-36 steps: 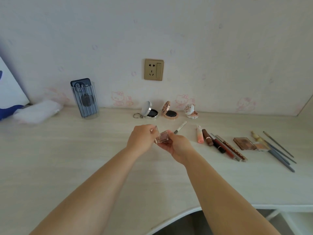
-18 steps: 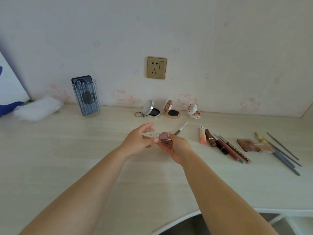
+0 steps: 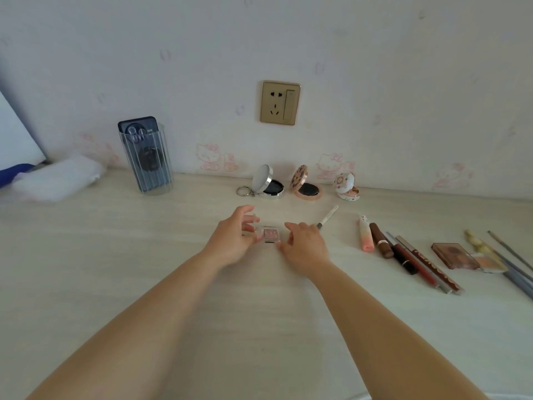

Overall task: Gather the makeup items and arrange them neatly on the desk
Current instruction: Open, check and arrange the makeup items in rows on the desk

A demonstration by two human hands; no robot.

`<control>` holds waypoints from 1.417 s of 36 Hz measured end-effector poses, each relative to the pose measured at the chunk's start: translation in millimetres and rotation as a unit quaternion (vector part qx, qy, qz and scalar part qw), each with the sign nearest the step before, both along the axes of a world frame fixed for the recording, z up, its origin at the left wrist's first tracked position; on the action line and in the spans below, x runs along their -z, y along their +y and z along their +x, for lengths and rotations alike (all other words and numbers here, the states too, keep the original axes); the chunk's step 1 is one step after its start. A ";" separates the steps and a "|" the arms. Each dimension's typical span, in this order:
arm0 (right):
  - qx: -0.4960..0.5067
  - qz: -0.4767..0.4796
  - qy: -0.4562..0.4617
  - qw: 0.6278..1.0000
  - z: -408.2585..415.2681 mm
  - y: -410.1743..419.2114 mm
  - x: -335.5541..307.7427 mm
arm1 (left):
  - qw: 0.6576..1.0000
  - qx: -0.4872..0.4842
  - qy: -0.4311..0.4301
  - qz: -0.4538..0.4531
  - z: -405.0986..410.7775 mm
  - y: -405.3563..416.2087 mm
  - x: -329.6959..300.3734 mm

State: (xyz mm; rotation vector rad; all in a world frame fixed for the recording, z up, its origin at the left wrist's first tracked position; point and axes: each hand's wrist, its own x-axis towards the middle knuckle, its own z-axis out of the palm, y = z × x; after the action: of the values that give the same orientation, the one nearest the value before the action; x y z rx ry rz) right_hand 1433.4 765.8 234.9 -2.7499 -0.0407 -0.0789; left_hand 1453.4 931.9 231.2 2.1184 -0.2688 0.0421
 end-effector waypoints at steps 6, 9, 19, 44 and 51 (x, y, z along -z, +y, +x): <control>-0.002 -0.149 -0.064 0.987 11.0 -1.8 -0.3 | 0.999 -0.003 -0.010 0.030 15.0 -2.6 4.1; -0.012 -0.172 -0.063 0.983 20.3 -2.4 -2.7 | 0.999 -0.006 -0.016 0.051 23.8 -4.5 4.1; -0.023 -0.175 -0.034 0.984 51.0 -7.0 -2.4 | 0.996 -0.012 -0.026 0.089 49.3 -15.5 5.6; 0.018 -0.100 0.030 0.994 85.5 10.8 -10.8 | 0.991 -0.082 -0.021 0.100 68.3 -11.0 6.9; 0.018 -0.035 -0.025 0.999 52.2 6.7 -7.7 | 0.985 -0.155 -0.058 0.041 40.6 -12.7 4.5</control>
State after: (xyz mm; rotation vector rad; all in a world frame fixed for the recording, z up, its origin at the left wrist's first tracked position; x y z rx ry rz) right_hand 1485.6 772.5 242.6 -2.8193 -0.0088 -0.1585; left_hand 1494.0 919.2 226.6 2.2248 -0.0066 0.3443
